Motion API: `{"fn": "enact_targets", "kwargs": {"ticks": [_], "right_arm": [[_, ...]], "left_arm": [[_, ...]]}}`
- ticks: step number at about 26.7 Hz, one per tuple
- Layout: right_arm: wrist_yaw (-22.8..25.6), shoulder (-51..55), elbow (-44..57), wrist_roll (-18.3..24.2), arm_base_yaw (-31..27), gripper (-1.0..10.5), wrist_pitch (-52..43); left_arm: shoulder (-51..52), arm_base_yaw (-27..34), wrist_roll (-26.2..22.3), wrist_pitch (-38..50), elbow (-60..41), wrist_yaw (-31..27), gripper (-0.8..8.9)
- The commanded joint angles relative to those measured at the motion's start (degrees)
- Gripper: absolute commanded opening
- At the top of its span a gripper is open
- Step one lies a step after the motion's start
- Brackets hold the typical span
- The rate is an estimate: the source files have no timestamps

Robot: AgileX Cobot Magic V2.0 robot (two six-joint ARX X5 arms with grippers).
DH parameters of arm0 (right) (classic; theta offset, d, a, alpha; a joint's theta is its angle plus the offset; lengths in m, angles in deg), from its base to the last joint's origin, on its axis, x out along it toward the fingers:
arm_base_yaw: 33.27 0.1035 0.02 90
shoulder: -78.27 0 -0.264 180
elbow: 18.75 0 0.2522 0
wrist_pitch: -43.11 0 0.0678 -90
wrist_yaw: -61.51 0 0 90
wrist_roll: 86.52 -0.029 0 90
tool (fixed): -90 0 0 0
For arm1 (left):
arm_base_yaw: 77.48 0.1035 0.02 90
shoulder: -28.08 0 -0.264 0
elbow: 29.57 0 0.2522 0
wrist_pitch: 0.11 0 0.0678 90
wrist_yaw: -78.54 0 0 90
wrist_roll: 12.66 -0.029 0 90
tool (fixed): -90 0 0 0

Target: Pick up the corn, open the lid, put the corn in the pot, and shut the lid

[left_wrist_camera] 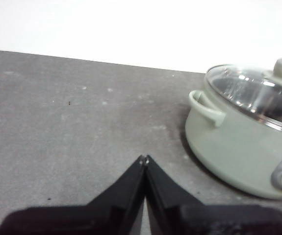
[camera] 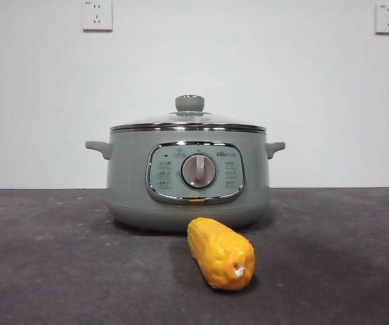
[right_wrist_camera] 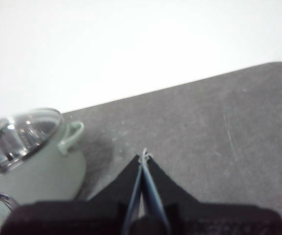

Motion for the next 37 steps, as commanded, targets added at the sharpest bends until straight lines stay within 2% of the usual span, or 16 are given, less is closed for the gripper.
{"fn": "enact_targets", "kwargs": {"ticks": [1,6,14,20,29,30,31,33,34,35,37], "right_arm": [[-1.0,-2.7,-4.9,0.5,0.0,-0.1,3.0],[-4.0,-10.8,-15.5,5.7,0.0,-0.1,12.1],[-8.4,-23.4,-31.1,11.9,0.0,-0.1,26.6],[-13.1,-30.1,-37.7,13.4,0.0,-0.1,32.7],[-13.1,-33.8,-40.7,14.9,0.0,0.1,35.1],[-13.1,-34.0,-40.8,14.9,0.0,0.2,35.1],[-13.1,-34.0,-40.8,14.8,0.0,1.2,35.1],[-14.1,-34.0,-40.8,14.8,0.0,4.3,35.1],[-14.6,-34.0,-40.8,14.8,0.0,5.8,35.1],[-14.6,-34.0,-40.8,14.8,0.0,6.2,35.1],[-15.5,-34.0,-40.8,14.7,0.0,6.2,35.2]], "left_arm": [[-2.4,0.2,1.2,-1.6,4.3,1.2,-0.06],[-8.6,0.2,0.0,-8.0,13.8,5.6,-0.06],[-16.7,0.1,-5.6,-18.7,26.9,11.0,-0.06],[-19.8,-0.1,-7.3,-23.4,31.5,11.6,-0.06],[-20.2,-0.9,-7.7,-23.8,31.9,12.7,0.08],[-20.2,-1.0,-7.7,-23.8,32.0,12.7,0.56],[-20.2,-1.0,-7.6,-23.8,32.0,12.9,2.03],[-20.2,-1.0,-7.6,-23.8,32.0,14.1,5.73],[-20.2,-1.0,-7.6,-23.6,32.0,15.4,6.29],[-20.2,-1.0,-7.6,-23.5,32.0,15.9,6.29],[-20.4,-1.0,-7.6,-23.5,32.0,15.9,6.29]]}}
